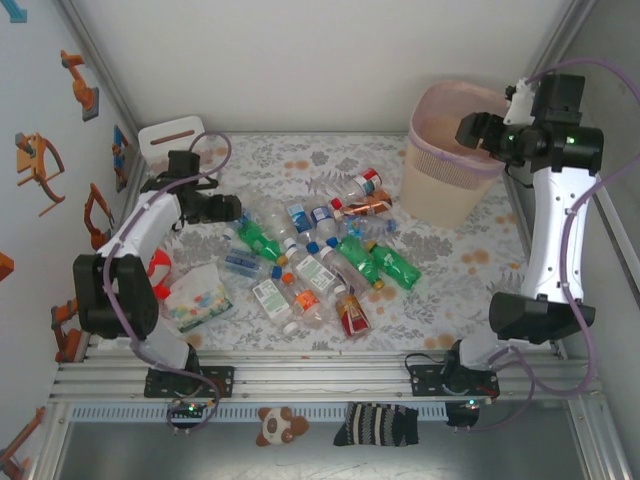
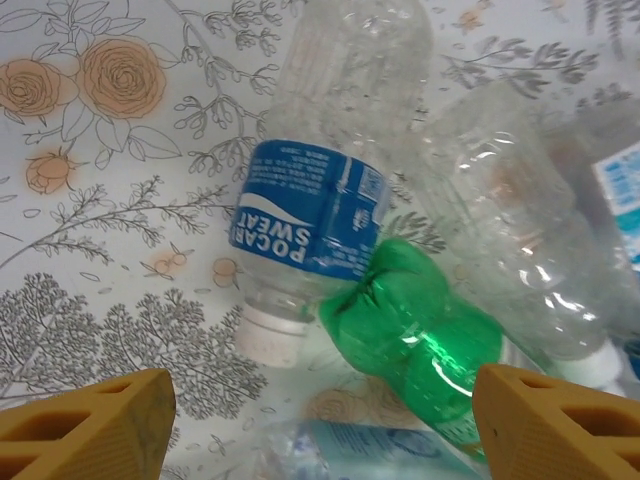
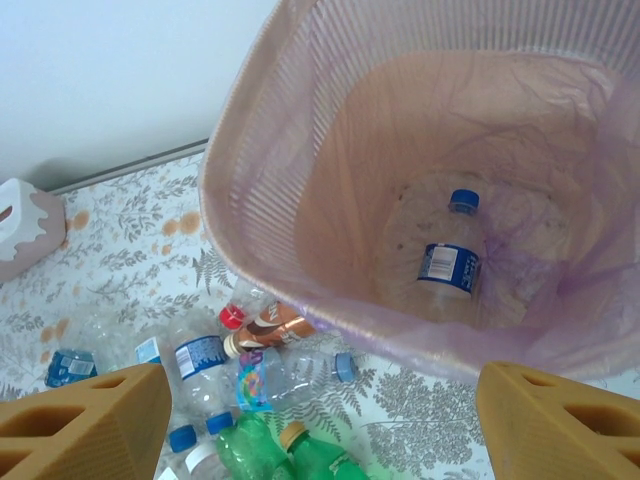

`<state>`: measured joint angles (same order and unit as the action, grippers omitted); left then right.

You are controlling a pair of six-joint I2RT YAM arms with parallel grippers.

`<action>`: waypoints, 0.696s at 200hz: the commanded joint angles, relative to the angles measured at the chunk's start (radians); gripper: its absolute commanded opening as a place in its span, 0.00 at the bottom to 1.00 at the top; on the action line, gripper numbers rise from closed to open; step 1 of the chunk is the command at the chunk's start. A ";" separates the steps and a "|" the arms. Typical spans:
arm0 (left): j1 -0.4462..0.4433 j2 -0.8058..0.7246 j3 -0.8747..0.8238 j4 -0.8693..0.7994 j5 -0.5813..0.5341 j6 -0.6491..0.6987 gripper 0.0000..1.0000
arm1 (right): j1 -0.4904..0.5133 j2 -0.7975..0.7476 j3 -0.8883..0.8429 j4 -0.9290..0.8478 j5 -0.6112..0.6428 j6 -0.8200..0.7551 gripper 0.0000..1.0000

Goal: Put the plastic bottles in the bin

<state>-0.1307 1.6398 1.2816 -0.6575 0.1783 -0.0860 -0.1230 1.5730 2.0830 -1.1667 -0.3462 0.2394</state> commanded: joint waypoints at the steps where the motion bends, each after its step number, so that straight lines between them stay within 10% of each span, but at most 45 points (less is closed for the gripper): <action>1: -0.007 0.078 0.084 -0.065 -0.021 0.059 0.77 | -0.003 -0.032 -0.038 0.025 0.007 0.012 0.79; 139: -0.020 0.464 0.381 -0.225 0.004 0.158 0.80 | -0.003 -0.091 -0.126 0.026 0.013 0.009 0.79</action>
<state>-0.1493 2.0766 1.6276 -0.8249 0.2012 0.0456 -0.1230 1.5085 1.9728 -1.1538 -0.3458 0.2394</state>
